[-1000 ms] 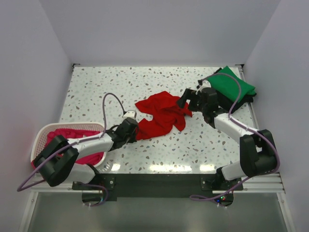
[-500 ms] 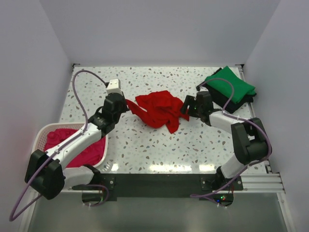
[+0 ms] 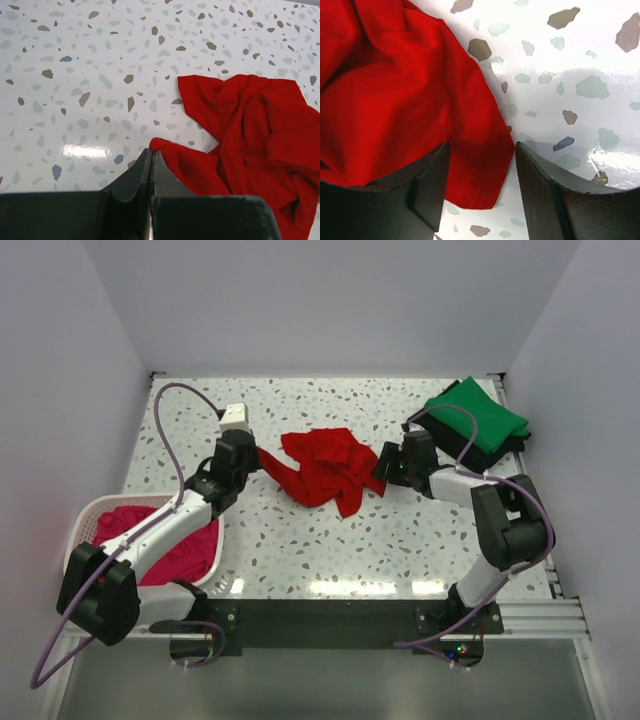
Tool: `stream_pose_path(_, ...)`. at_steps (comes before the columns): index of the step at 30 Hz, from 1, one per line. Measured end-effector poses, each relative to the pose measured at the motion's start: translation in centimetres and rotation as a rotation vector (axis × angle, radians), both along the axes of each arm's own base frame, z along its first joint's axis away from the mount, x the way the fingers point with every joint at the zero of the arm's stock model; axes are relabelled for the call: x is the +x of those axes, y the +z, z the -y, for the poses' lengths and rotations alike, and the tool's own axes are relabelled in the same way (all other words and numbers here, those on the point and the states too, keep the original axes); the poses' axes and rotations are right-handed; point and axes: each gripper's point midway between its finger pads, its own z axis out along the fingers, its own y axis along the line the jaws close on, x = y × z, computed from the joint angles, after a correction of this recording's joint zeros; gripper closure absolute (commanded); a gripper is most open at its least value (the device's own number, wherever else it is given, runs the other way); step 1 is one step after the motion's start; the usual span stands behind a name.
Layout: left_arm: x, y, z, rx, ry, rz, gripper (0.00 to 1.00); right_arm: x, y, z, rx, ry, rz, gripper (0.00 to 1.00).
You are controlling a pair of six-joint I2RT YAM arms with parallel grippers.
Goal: Fold and stack the t-shirts
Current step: Flatten the tshirt out
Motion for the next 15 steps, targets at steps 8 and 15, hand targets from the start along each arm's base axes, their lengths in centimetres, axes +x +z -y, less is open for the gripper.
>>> stream_pose_path(8, 0.4, 0.3, -0.3, -0.011, 0.004, 0.015, 1.0, 0.8, -1.0, -0.8, 0.013, 0.024, -0.022, 0.72)
stream_pose_path(15, 1.6, 0.8, -1.4, -0.022, 0.013, 0.022, 1.0, 0.8, -0.8, -0.9, 0.009, 0.032, -0.049, 1.0)
